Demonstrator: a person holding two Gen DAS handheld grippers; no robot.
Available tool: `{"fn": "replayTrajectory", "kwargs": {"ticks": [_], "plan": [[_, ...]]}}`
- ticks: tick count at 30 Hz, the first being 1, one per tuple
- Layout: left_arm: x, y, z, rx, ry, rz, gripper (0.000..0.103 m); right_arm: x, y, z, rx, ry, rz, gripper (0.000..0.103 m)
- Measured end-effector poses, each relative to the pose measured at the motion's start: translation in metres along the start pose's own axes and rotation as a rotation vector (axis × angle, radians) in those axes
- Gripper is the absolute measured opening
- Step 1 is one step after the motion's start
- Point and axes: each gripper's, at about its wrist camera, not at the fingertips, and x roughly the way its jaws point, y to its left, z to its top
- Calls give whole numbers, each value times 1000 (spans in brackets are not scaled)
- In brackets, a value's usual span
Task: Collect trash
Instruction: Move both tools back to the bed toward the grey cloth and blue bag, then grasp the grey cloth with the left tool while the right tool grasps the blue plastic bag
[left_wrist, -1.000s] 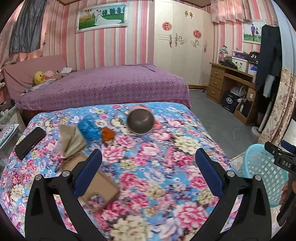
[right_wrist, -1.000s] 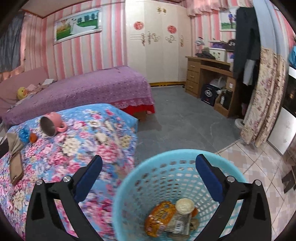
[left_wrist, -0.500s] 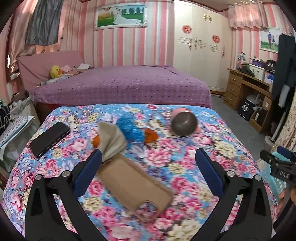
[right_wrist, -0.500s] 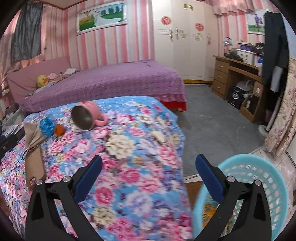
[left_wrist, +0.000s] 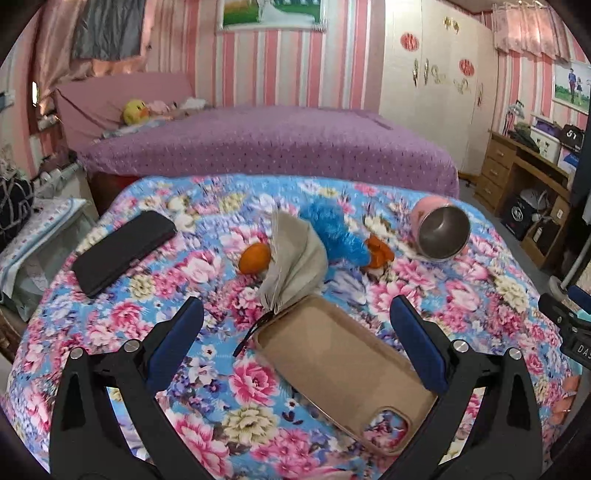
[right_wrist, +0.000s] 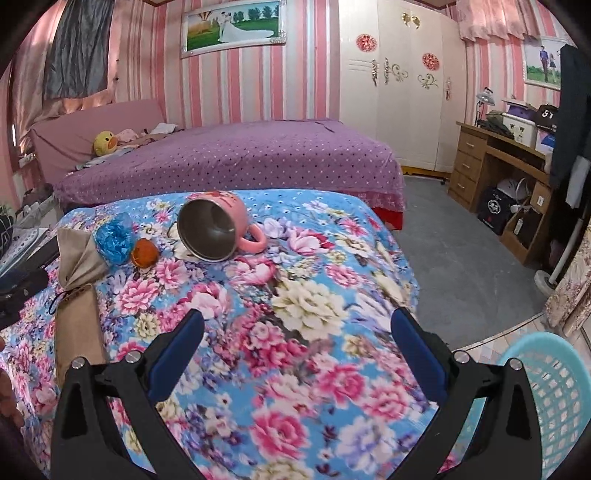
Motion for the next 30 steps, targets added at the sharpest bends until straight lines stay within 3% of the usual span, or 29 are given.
{"fn": "replayTrajectory", "kwargs": {"ticks": [8, 15, 17, 19, 20, 22, 27, 30], "plan": [[39, 20, 11, -55, 88, -6, 97, 35, 10, 6, 10, 94, -12, 99], [63, 25, 21, -59, 116, -53, 96, 45, 19, 13, -10, 80, -63, 99], [69, 23, 18, -50, 140, -73, 81, 48, 20, 15, -1, 85, -53, 99], [72, 21, 16, -40, 160, -103, 54, 51, 22, 16, 4, 85, -36, 99], [73, 18, 16, -31, 163, -113, 48, 52, 26, 16, -2, 83, -31, 99], [73, 13, 15, 4, 162, -116, 26, 53, 32, 16, -12, 77, -33, 99], [61, 18, 24, 32, 136, -137, 17, 51, 54, 20, -43, 51, 1, 97], [51, 37, 34, 14, 112, -125, 17, 51, 75, 24, -72, 49, 48, 90]]}}
